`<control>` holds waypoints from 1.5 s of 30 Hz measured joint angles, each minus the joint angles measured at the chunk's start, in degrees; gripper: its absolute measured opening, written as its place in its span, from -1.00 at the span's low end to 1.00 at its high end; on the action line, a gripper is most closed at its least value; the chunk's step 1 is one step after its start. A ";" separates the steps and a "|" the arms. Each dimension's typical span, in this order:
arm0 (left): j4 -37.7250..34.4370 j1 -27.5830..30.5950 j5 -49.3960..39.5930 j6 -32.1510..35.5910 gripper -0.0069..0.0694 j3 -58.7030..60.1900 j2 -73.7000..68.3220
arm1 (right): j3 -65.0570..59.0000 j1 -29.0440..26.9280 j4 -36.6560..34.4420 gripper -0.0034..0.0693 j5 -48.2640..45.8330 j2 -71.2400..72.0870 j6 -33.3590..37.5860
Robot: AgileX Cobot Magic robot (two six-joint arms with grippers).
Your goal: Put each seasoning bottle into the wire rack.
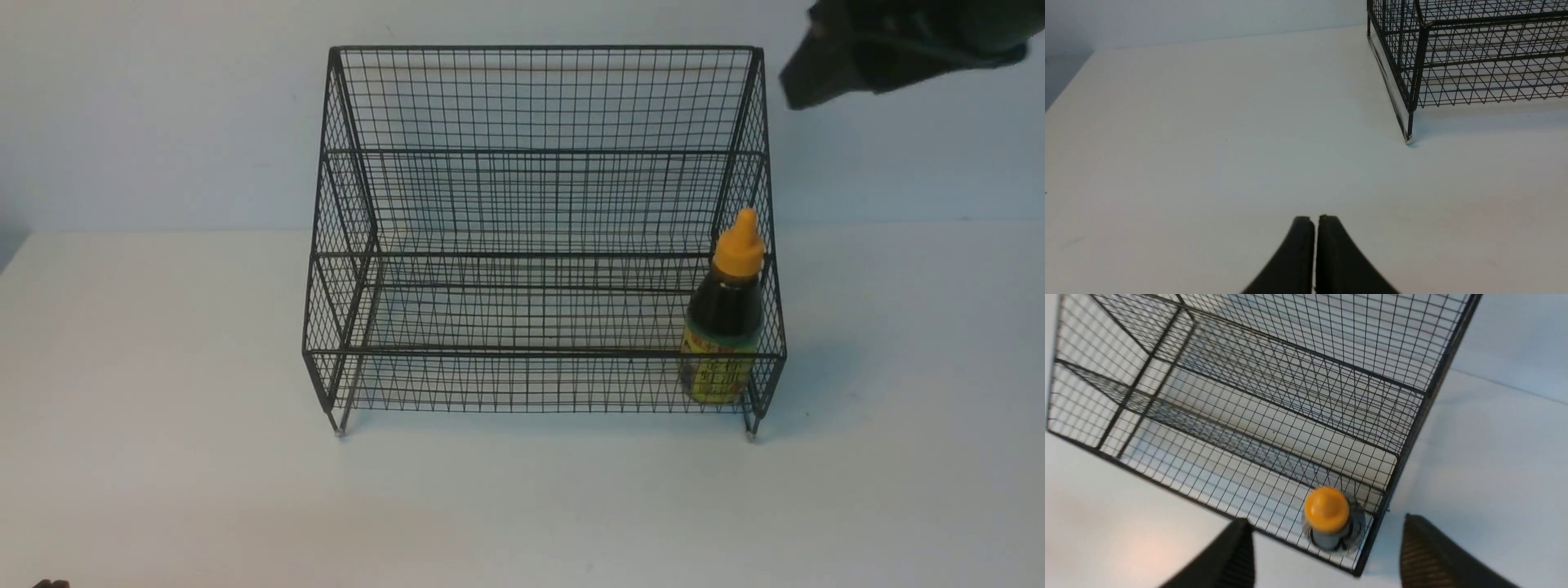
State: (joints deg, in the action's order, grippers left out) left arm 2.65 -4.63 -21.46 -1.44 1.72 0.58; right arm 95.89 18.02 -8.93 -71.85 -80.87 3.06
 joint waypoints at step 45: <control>0.00 0.00 0.00 0.00 -0.83 0.00 0.00 | -82.86 0.00 0.36 -0.95 45.87 58.02 0.88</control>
State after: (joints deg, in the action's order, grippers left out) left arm 2.65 -4.63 -21.46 -1.44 1.72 0.58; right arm 13.04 18.02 -8.58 -25.98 -22.85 3.94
